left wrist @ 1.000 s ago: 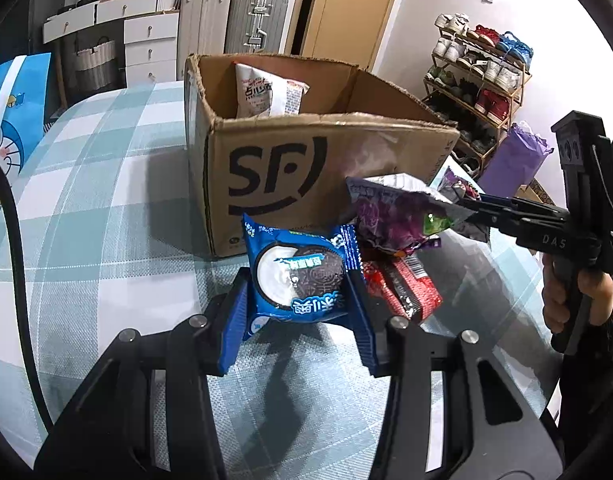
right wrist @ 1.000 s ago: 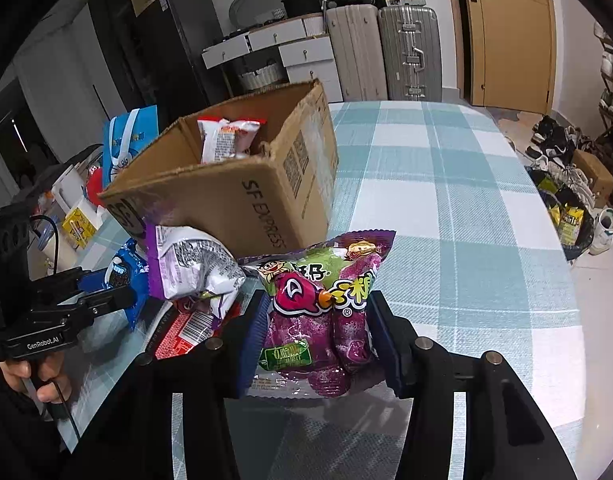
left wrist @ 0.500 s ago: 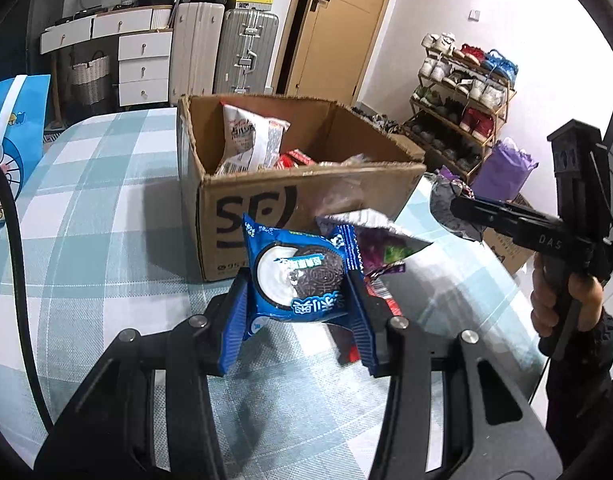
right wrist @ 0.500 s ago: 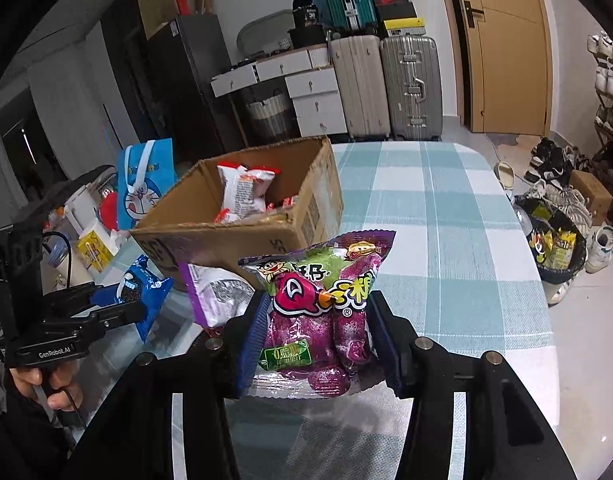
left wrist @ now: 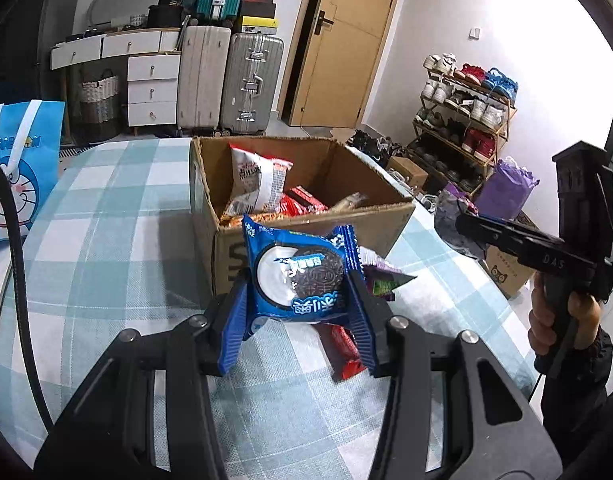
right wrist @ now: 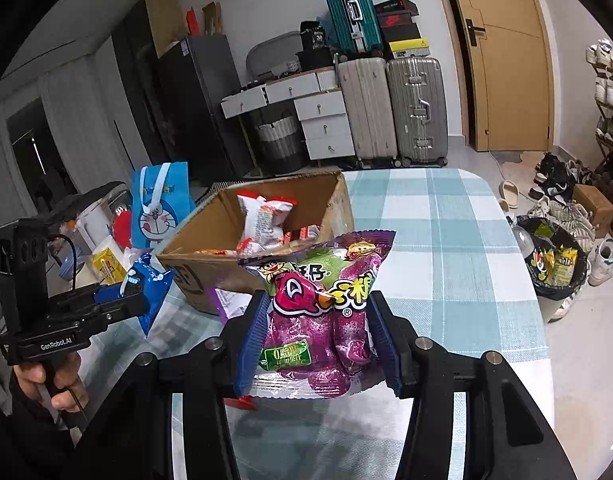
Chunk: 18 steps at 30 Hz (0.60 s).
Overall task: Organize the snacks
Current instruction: 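Lift both held bags and carry them over the cardboard box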
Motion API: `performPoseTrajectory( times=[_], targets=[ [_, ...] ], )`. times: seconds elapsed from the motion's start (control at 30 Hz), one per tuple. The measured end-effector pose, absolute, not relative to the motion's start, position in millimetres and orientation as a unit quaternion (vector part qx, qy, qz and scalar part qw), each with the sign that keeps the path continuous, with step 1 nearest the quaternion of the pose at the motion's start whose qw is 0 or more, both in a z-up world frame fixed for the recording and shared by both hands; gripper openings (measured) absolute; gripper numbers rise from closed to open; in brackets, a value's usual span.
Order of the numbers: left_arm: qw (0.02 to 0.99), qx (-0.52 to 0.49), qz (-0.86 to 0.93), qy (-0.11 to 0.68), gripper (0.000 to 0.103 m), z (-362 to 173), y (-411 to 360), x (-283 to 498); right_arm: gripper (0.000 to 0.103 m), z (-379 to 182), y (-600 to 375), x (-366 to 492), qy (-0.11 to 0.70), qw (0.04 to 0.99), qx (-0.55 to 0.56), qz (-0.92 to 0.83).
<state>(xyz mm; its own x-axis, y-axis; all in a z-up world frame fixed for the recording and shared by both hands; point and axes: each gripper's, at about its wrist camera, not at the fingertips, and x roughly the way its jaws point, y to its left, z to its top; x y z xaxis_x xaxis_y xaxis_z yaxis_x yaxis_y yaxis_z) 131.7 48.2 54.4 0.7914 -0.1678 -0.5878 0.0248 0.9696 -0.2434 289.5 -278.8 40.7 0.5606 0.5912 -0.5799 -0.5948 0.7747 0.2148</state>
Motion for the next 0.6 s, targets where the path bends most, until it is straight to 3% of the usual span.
performPoseTrajectory(
  times=[0.6],
  targets=[
    [0.949,-0.108,-0.023,0.294,0.043,94.6,61.8,153.9,0.05,73.3,-239.3,285.5,0.292,0.879,-0.005,0.378]
  ],
)
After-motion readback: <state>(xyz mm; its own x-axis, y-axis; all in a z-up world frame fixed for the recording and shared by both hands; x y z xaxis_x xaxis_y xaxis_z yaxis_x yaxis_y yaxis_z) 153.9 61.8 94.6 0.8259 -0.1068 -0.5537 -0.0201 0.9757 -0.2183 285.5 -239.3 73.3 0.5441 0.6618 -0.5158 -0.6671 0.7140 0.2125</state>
